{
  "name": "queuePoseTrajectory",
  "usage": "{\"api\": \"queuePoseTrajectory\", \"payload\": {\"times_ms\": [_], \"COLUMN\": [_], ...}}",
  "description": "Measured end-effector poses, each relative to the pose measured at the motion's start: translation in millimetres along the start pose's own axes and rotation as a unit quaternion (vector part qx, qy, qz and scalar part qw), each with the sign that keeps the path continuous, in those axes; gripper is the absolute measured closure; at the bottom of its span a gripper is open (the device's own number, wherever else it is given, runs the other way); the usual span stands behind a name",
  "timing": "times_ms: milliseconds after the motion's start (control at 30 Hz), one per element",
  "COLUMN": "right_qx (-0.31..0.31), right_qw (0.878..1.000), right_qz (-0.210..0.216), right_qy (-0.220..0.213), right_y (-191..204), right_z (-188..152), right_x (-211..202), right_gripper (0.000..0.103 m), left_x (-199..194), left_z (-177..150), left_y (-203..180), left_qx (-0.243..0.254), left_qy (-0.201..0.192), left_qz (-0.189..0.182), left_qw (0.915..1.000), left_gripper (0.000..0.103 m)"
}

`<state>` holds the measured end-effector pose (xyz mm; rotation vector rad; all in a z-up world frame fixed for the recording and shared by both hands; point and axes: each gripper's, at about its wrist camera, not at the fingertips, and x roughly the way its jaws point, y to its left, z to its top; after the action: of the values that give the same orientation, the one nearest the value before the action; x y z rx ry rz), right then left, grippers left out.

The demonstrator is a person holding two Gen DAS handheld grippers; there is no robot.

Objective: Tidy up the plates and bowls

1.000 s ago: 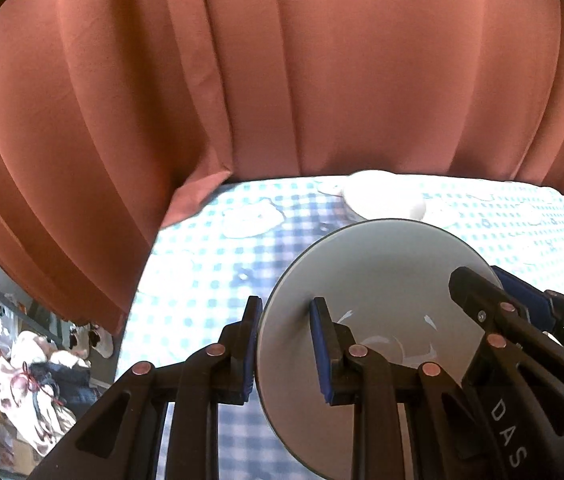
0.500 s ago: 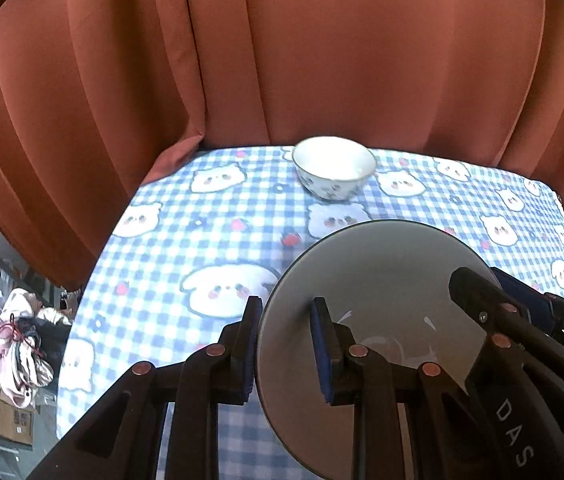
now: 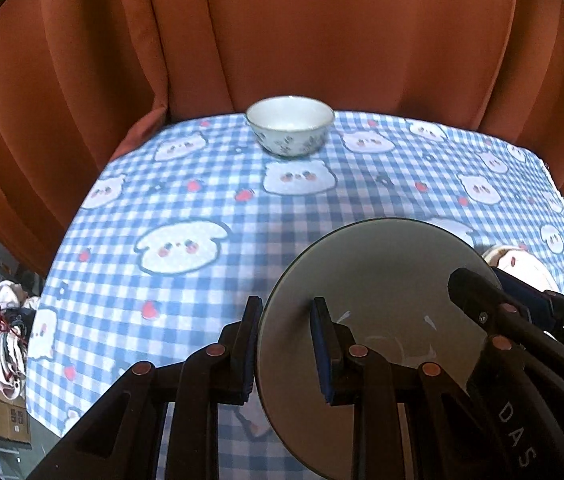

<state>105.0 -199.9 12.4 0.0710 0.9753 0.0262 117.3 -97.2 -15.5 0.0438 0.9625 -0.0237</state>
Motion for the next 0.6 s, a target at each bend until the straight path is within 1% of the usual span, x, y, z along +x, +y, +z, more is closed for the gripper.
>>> {"api": "queuePoseTrajectory", "payload": {"times_ms": [233,333,600], "right_qx": [0.001,0.000,-0.011], "right_qw": [1.000,1.000,0.999], "right_qz": [-0.002,-0.001,0.008], "right_qy": [0.021,0.030,0.047], "right_y": [-13,-16,-14], "right_z": [-10,-12,-13], "right_x": [15,23,40], "right_gripper": [0.079,0.079,0.079], "left_x": [13,16,29], "left_z": [-7,-8,-10], "left_y": [-9,-12,-7], "left_qx": [0.003,0.012,-0.004], "left_qy": [0.021,0.020,0.042], "left_qz": [-0.004,0.006,0.013], "left_qw": [0.9998,0.9997,0.9990], "left_gripper": [0.080,0.080,0.080]}}
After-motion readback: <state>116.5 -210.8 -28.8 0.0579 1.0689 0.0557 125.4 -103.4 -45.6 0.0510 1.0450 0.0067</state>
